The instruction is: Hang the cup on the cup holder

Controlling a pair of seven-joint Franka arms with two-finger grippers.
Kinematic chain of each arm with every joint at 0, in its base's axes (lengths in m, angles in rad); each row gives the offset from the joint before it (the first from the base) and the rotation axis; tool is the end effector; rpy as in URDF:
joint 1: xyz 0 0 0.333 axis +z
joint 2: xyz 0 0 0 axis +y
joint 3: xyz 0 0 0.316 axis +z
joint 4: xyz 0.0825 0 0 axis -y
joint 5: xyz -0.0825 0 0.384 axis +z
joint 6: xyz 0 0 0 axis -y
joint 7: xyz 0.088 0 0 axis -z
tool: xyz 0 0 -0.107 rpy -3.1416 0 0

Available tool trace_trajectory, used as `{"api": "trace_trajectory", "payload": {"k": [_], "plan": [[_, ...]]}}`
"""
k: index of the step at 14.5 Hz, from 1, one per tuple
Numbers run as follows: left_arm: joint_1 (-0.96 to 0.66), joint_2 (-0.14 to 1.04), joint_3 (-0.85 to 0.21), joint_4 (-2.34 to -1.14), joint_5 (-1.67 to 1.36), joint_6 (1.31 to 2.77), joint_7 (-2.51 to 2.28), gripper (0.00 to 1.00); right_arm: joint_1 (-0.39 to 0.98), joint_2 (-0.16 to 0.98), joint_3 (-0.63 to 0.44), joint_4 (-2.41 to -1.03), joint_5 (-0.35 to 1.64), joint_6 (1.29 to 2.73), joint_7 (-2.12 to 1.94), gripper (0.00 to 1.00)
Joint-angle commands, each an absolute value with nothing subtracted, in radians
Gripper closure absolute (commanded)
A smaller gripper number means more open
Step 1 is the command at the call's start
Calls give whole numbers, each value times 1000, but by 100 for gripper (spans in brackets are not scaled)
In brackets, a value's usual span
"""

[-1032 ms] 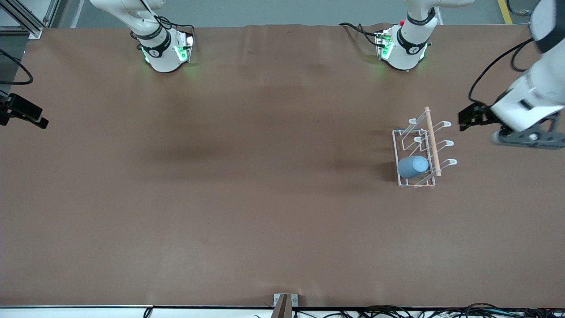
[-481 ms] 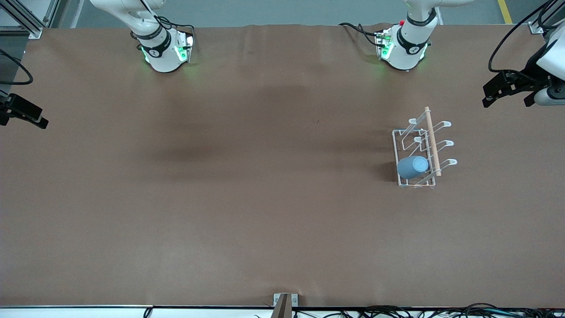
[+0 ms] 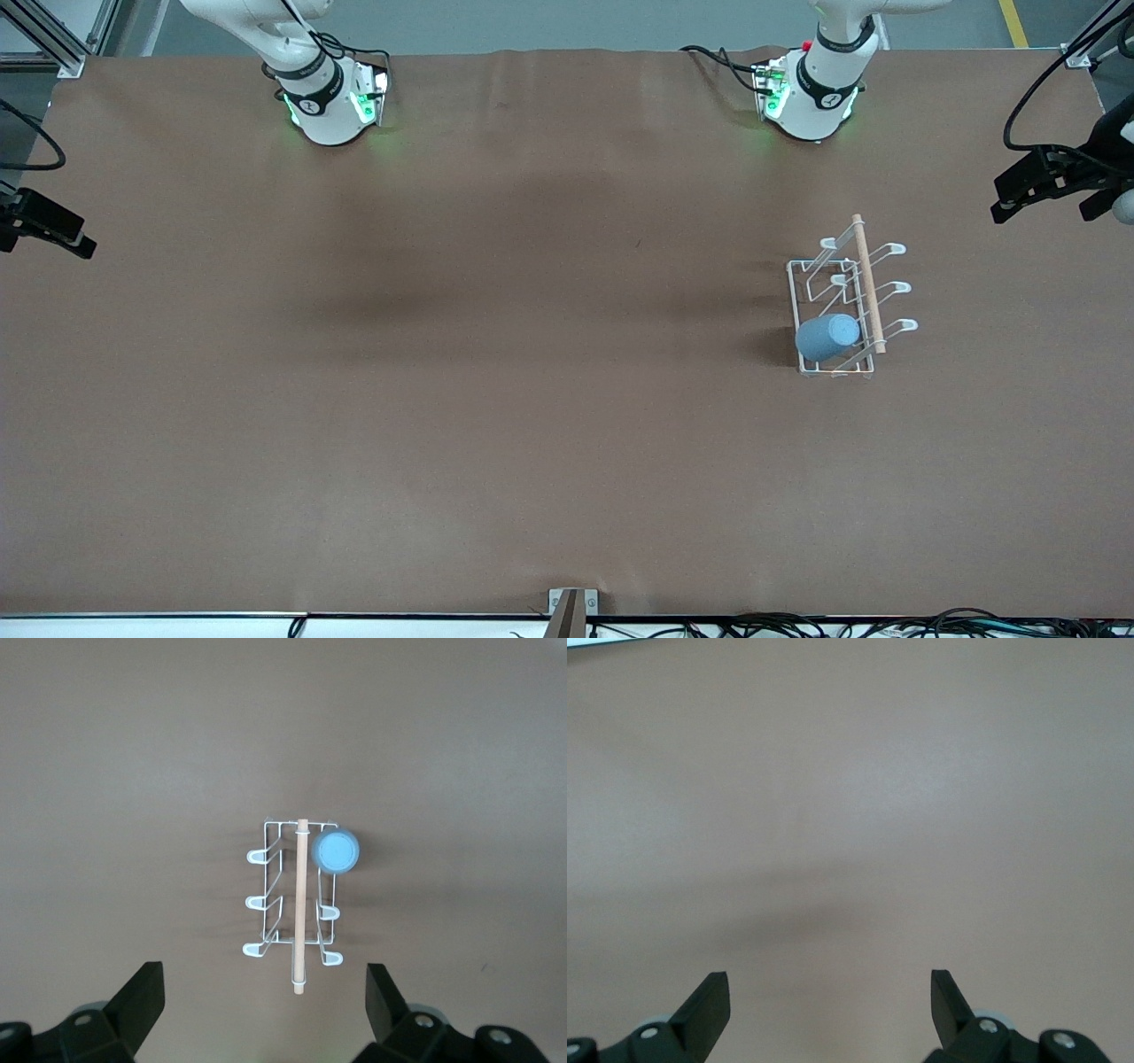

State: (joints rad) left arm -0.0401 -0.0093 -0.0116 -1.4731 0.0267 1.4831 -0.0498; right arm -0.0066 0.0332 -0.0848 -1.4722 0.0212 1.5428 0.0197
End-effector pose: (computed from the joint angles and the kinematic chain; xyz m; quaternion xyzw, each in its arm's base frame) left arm 0.5420 -0.0250 0.6675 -0.9999 -0.0003 -0.0103 0.0128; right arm 0.5606 -0.0481 0.6500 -0.9983 0.0550 -0.0191 0.0085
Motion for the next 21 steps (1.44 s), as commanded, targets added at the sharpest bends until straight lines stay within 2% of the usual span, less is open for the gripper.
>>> {"api": "trace_trajectory", "payload": {"k": [1, 5, 21], "plan": [[-37, -35, -18, -1489, 8, 1462, -69, 0, -12, 28, -81, -1477, 9, 1549, 17, 0], [-37, -51, -35, -1522, 9, 1494, -98, 0, -12, 29, -81, -1477, 9, 1548, 17, 0], [-34, -38, -32, -1520, -32, 1537, -71, 0, -12, 28, -83, -1477, 11, 1546, 17, 0]]}}
